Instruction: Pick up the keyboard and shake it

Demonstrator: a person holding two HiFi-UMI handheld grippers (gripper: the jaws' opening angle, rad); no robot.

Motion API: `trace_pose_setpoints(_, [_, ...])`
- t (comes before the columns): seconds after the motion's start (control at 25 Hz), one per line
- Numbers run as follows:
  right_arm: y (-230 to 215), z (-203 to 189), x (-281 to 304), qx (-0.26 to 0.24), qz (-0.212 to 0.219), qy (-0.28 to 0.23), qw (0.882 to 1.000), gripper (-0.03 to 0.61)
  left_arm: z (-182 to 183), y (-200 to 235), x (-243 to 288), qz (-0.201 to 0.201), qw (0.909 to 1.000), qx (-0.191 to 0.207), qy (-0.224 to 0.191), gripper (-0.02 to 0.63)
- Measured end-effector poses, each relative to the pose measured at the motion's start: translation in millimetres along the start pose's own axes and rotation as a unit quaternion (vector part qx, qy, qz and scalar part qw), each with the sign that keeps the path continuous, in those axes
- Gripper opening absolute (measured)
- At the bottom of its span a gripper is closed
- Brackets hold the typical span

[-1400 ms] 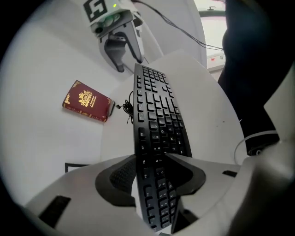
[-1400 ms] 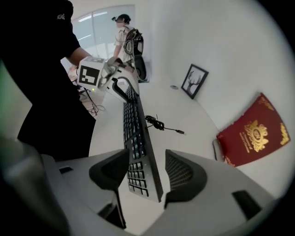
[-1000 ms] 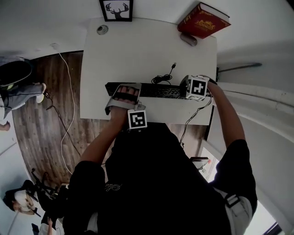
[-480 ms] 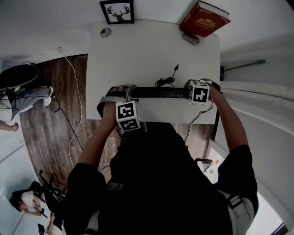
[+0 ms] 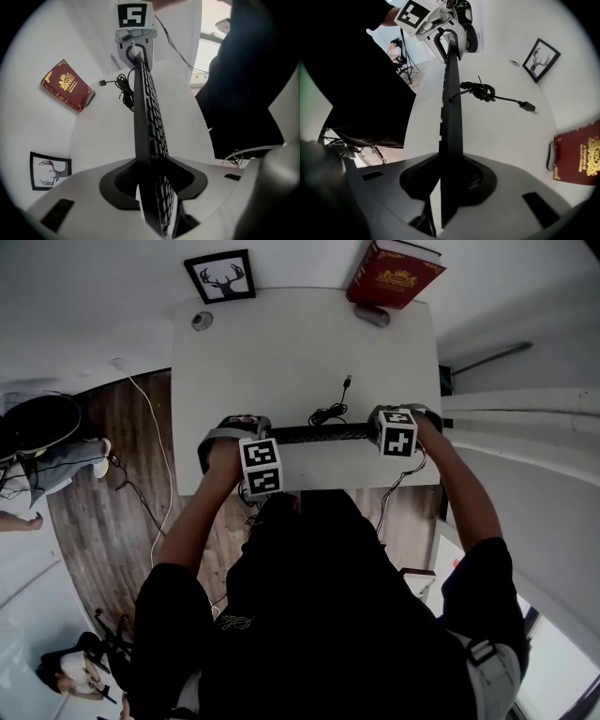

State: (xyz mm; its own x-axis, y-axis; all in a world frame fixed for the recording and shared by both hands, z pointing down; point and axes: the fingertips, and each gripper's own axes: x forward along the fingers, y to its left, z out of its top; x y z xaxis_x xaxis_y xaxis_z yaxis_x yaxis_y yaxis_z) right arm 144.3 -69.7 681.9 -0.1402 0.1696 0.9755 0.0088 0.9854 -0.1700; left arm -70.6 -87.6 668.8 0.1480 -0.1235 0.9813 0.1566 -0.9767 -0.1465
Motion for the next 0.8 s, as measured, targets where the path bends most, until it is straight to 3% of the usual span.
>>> trace_pose_setpoints(0.28, [12,0,1,0.001,-0.035,0.006,0.999,0.092,0,-14,6,-0.003,0.9984,0.035,0.044,0.153])
trace_pose_setpoints(0.52, [22,0,0,-0.004,-0.086,0.015,0.996,0.091,-2,-29,3,-0.006,0.9988,0.01,0.047,0.091])
trace_pose_setpoints(0.68, [18,2,-10,-0.005,-0.141,0.022,0.99,0.091,-6,-21,2,0.055,0.9972,0.014,0.048,0.091])
trace_pose_setpoints(0.8, [4,3,-34,-0.005,-0.206,0.032,0.978,0.091,-6,5,-11,0.122,0.9912,0.024,0.046,0.089])
